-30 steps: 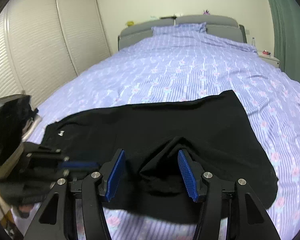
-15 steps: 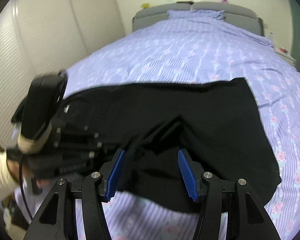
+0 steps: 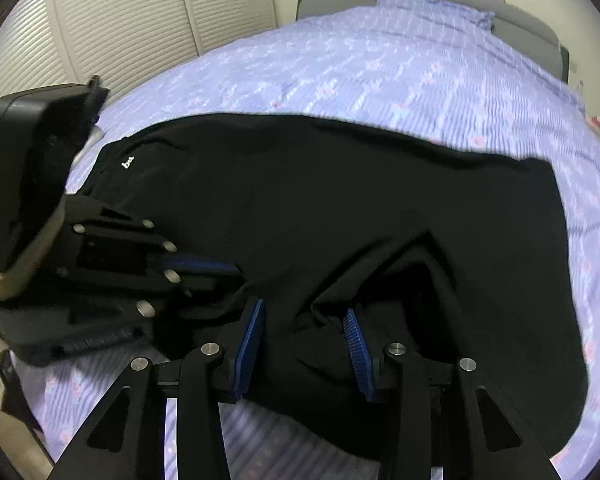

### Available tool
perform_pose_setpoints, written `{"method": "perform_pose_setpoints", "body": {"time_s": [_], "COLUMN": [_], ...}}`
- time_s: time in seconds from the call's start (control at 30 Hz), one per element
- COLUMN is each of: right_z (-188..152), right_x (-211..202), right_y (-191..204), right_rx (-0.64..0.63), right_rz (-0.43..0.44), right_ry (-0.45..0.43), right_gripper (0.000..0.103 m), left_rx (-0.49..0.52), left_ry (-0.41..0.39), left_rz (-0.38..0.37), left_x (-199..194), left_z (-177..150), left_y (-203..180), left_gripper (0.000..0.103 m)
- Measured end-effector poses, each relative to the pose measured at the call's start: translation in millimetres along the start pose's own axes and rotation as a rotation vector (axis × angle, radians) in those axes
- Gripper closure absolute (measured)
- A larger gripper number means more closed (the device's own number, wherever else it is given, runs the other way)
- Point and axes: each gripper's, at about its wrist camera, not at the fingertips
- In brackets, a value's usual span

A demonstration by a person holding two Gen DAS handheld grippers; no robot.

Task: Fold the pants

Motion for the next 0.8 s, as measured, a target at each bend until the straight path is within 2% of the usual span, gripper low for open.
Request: {"method": "perform_pose_setpoints", "body": {"time_s": [0.03, 0.1, 0.3, 0.43, 0.53, 0.63, 0.8], "right_z": [-4.5, -11.8, -46.4, -87.8, -110.6, -123.8, -140.7], "right_x": [-1.7, -5.8, -56.8, -98.5, -105.2, -94.1, -87.3], "right_y": [-4.1, -8.2, -2.6, 2.3, 8.5, 3.4, -12.6], "right_rx": [0.025, 0.059, 0.095, 0.156, 0.202, 0.265, 0.389], "right_rz": [0.015, 0.04, 0.068, 0.082, 0.075, 0.082, 0.091], "right_ry": [0.006, 0.014, -0.074, -0.144, -0.143, -0.123, -0.125], "right_gripper": [0.066, 0.092, 0.096, 0.097, 0.1, 0.1, 0.1], "left_rx": [0.003, -0.002, 0.024, 0.051, 0.073, 0.097, 0.081], "left_ry": [-0.003, -0.007, -0.036, -0.043, -0.026, -0.002, 0.055], "left_rz": [0.0, -0.011, -0.042, -0.063, -0.074, -0.076, -0.066], "left_x": [-1.8, -6.6, -26.7, -35.7, -33.8, -25.7, -3.8], "left_z": [-1.6, -4.9, -11.3, -16.3, -18.7, -21.5, -20.8], "left_y": [-1.6, -5.0, -27.0, -44.9, -61.1, -77.2, -87.9], "left_gripper": [0.101, 0.101, 0.101, 0.1, 0.093, 0.087, 0.086]}}
Point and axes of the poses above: each gripper's, at about its wrist camera, not at the fingertips, and x roughly the way its jaws point, y to its left, z to its top, and after that the axes turned 8 degrees about x, right-handed
